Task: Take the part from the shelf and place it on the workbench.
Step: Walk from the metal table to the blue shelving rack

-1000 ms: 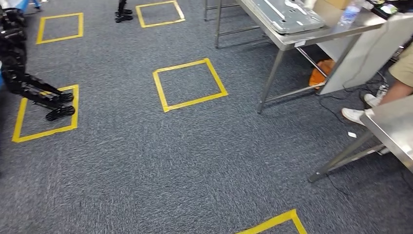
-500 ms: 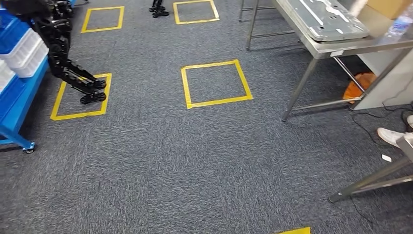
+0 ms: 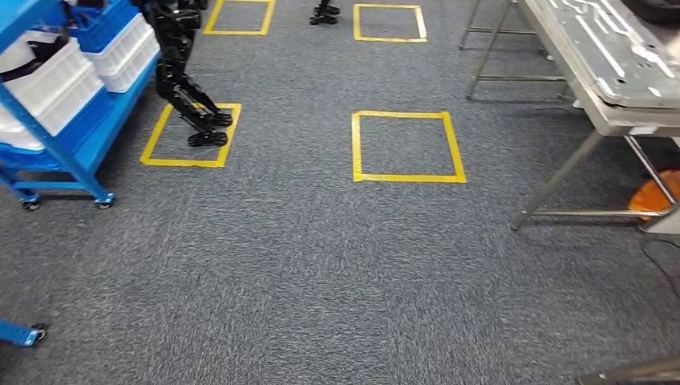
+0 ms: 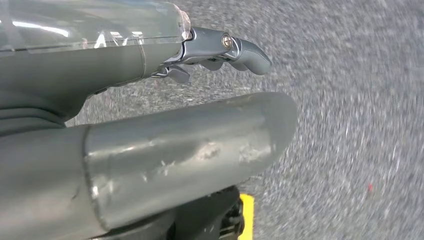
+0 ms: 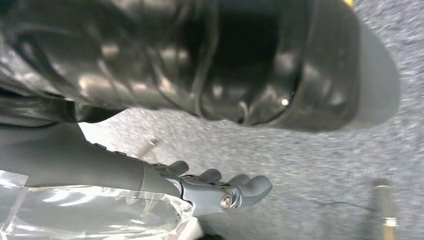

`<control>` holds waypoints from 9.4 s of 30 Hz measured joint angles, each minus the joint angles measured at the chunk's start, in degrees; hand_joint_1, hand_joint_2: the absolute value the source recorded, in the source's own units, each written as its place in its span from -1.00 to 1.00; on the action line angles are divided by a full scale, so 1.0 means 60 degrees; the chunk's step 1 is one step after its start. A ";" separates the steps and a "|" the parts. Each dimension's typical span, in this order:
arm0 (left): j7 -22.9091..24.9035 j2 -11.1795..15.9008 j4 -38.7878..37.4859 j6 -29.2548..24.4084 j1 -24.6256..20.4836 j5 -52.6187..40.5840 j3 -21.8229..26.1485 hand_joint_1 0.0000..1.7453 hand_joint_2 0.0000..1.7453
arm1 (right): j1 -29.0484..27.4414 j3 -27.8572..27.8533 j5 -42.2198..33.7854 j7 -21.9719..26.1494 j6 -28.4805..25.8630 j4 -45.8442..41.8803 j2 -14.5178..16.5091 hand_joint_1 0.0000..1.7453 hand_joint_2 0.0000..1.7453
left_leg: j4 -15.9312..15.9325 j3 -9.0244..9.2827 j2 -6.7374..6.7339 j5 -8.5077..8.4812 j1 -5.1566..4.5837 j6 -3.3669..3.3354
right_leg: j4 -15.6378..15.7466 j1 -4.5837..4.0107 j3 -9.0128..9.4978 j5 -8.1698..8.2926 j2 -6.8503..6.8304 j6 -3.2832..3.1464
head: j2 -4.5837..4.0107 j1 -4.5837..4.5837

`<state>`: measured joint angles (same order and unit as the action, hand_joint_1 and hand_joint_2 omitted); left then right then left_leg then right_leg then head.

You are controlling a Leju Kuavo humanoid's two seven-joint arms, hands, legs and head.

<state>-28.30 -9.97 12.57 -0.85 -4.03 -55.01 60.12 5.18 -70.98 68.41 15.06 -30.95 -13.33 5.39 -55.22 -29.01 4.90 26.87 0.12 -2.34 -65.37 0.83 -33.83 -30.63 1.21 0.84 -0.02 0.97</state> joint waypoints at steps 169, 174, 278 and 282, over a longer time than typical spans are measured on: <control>0.1089 -0.0072 -0.0073 0.0051 -0.0004 -0.0747 0.0158 -1.00 -1.00 | 0.0046 0.0242 0.0177 0.0595 0.0062 0.0054 0.0014 -1.00 1.00 | -0.1356 -0.0755 -0.0809 0.0303 0.0151 0.0548 | 0.1545 -0.0019 0.0577 0.0640 -0.0360 -0.0272 | 0.0000 0.0026; 0.1089 -0.0070 -0.0074 0.0043 -0.0015 -0.0747 0.0160 -1.00 -1.00 | 0.0061 0.0242 0.0154 0.0681 0.0075 0.0055 0.0027 -1.00 0.00 | -0.0218 -0.0220 -0.0825 -0.0007 0.0102 0.0283 | 0.1426 -0.0054 0.0530 0.0576 -0.0362 -0.0010 | 0.0000 0.0024; 0.2408 0.0559 0.0380 -0.0039 0.0802 0.3342 -0.3155 -1.00 -1.00 | -0.0764 0.4148 -0.4828 -0.0437 0.2753 -0.0593 0.0007 -1.00 -1.00 | -0.0298 -0.0267 -0.0789 0.0024 0.0056 -0.0011 | -0.0747 -0.0031 -0.0466 -0.0287 -0.0230 0.0074 | 0.0000 0.0024; 0.2635 0.0628 0.0734 -0.0037 0.0746 0.3945 -0.3854 -1.00 -1.00 | -0.1097 0.4923 -0.5506 -0.0644 0.3000 -0.0552 -0.0101 -1.00 -1.00 | -0.0309 -0.0241 -0.0784 0.0069 0.0024 0.0114 | 0.1262 -0.0151 0.0461 0.0490 -0.0227 -0.0173 | 0.0000 0.0025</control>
<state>-12.49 -6.20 16.97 -1.08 0.44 -31.34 37.00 -1.40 -41.44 35.37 11.20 -12.95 -16.64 4.79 -57.07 -30.46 0.19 27.28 0.26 -1.66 -57.80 -0.08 -31.06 -27.69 -0.16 -0.20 -0.02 1.11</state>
